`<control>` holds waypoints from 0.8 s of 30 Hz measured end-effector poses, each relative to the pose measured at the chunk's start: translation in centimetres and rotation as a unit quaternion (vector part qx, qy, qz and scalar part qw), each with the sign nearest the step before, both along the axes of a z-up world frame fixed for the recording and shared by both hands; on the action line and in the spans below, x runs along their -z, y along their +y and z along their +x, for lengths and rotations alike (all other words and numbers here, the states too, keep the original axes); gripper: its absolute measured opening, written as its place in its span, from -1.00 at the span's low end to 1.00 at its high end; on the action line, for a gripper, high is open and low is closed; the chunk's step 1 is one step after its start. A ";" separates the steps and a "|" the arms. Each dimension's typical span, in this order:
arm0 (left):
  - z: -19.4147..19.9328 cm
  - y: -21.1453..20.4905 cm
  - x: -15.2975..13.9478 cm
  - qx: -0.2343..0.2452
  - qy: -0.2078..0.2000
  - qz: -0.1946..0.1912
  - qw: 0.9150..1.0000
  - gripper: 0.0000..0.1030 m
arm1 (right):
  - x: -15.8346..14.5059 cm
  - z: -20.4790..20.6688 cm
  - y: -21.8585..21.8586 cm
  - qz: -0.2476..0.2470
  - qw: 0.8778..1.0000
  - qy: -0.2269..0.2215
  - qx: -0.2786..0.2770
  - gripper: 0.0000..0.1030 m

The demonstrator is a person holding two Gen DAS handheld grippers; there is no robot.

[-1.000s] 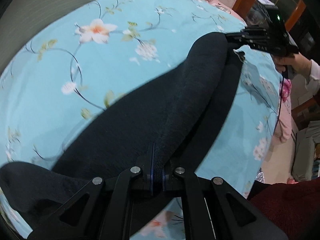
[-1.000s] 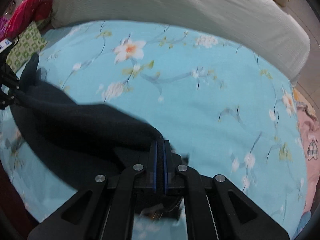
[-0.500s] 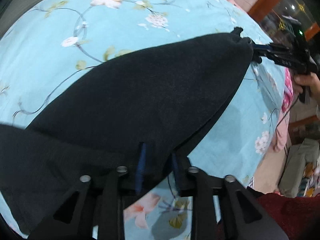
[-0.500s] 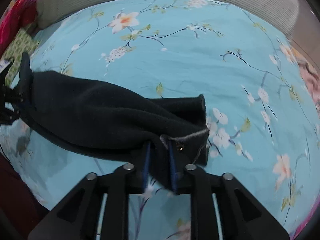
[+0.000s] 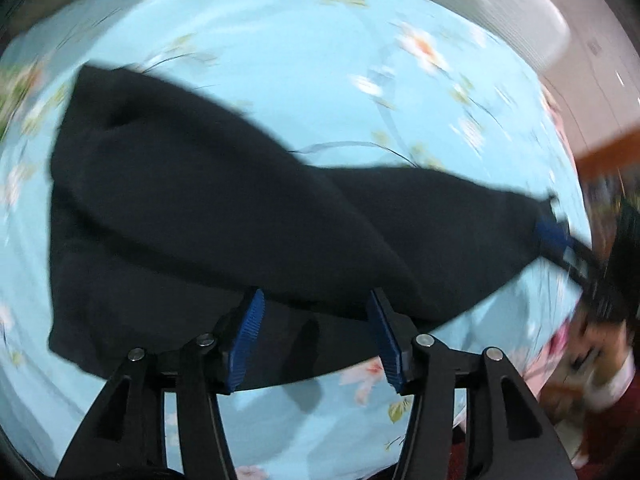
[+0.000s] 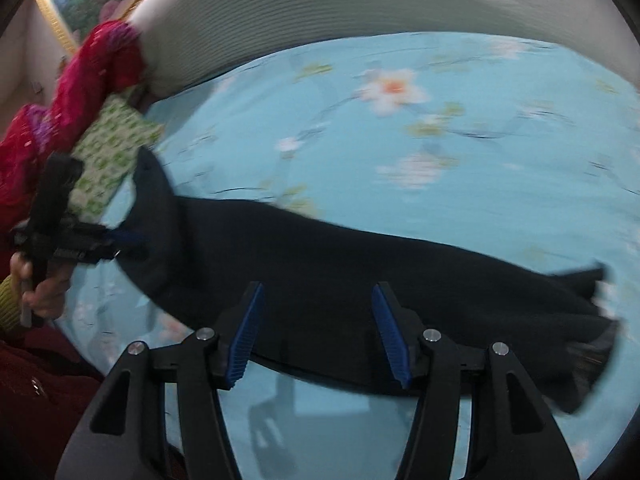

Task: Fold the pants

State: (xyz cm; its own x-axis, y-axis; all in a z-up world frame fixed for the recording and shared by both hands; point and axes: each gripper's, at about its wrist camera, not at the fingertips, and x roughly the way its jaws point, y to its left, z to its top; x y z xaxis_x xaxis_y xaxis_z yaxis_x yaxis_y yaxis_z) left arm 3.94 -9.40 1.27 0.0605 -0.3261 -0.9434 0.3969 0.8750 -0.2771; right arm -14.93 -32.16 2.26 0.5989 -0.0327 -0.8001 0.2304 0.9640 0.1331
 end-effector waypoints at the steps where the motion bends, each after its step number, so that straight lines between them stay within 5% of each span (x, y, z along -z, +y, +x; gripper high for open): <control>1: 0.9 0.6 -0.2 -0.019 0.009 -0.002 1.000 0.07 | 0.4 0.8 0.8 0.007 1.000 0.002 -0.013 0.11; 8: 6.5 0.8 -2.2 -0.109 0.043 0.023 0.993 0.35 | 3.5 8.0 6.9 0.046 0.992 0.031 -0.110 0.12; 15: 10.7 -2.4 0.3 -0.151 0.057 0.149 0.976 0.36 | 6.0 11.4 9.4 0.065 0.986 0.053 -0.144 0.11; 17: 10.8 -2.4 1.4 -0.152 0.058 0.169 0.972 -0.26 | 6.7 12.0 9.7 0.053 0.986 0.063 -0.147 0.11; 19: 10.5 -1.9 1.9 -0.154 0.060 0.161 0.973 -0.69 | 7.1 12.2 10.0 0.053 0.984 0.064 -0.156 -0.18; 21: 9.6 -1.1 1.5 -0.156 0.046 0.139 0.977 -0.81 | 7.3 12.6 10.3 0.051 0.983 0.067 -0.160 -0.77; 24: 7.9 1.3 -0.4 -0.169 0.016 0.077 0.982 -0.85 | 6.5 12.5 10.6 0.042 0.983 0.054 -0.170 -0.87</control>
